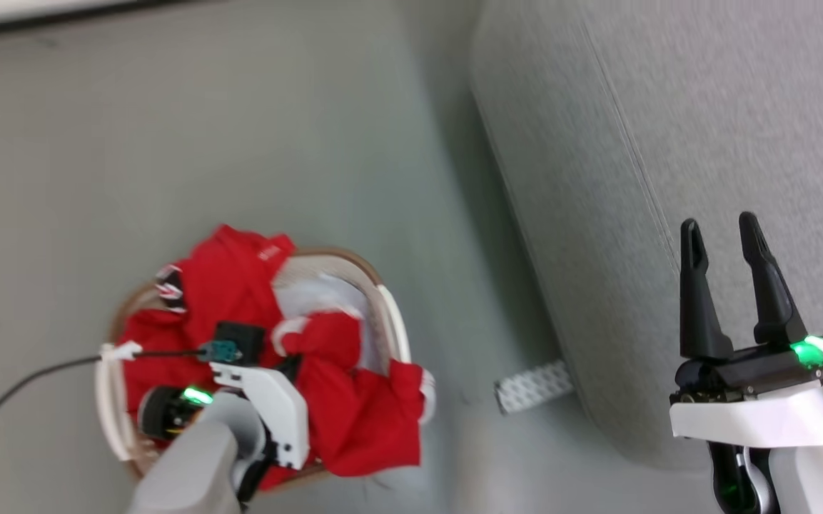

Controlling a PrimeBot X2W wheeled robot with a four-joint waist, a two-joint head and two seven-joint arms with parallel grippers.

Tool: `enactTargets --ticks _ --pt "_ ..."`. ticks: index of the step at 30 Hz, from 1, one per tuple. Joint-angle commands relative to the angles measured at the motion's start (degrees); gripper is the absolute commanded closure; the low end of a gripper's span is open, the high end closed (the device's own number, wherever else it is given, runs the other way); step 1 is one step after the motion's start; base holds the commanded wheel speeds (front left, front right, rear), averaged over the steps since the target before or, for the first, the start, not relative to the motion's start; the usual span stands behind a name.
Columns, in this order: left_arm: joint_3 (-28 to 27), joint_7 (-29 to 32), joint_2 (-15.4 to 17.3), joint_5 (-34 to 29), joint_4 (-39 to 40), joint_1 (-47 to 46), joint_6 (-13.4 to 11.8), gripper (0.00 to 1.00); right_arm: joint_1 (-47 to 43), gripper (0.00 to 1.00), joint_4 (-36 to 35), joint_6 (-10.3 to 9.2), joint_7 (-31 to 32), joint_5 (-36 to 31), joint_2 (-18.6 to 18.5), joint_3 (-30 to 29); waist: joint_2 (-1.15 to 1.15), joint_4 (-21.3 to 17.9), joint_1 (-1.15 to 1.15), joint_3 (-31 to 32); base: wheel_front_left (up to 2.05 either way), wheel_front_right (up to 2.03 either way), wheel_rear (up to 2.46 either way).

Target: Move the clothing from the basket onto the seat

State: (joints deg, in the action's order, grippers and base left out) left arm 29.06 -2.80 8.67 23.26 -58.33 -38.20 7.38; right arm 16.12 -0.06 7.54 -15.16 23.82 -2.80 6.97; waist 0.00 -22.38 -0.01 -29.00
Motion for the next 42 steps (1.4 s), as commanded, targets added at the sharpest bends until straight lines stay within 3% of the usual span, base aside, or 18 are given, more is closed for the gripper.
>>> enactTargets --ticks 1,7,15,22,33,42 --pt "1.11 -1.24 -0.33 2.07 1.08 1.43 0.13 1.0 -1.32 0.0 0.42 -0.1 0.01 -1.01 -0.2 -0.2 0.0 5.42 0.01 6.7 0.0 0.0 0.0" --pt "4.34 -4.43 -0.92 7.18 5.41 3.34 0.13 1.0 -3.31 0.0 1.14 -0.1 0.01 -2.29 -0.17 -0.47 0.0 8.54 0.01 11.89 0.0 0.0 0.0" --pt "8.53 -7.7 0.7 12.46 14.49 6.14 0.13 1.0 -6.94 0.0 2.34 -0.1 0.01 -3.49 -0.18 -0.25 0.0 12.73 0.01 19.03 0.0 0.0 0.0" --pt "7.99 -8.42 2.1 15.09 25.33 7.56 -0.17 1.0 -9.74 0.0 3.08 -0.11 0.01 -4.31 -0.16 0.14 0.0 15.28 0.01 24.26 0.0 0.0 0.0" --pt "4.75 -4.34 5.02 15.8 44.87 4.73 -5.61 1.0 -11.7 0.0 3.06 -0.1 0.01 -3.72 -0.14 2.77 0.0 16.88 0.01 28.03 0.0 0.0 0.0" --pt "2.9 -1.11 6.53 16.19 52.89 3.74 -8.98 1.0 -10.61 0.0 1.37 -0.1 0.01 -3.14 -0.59 8.0 0.0 16.85 0.01 27.17 0.0 0.0 0.0"
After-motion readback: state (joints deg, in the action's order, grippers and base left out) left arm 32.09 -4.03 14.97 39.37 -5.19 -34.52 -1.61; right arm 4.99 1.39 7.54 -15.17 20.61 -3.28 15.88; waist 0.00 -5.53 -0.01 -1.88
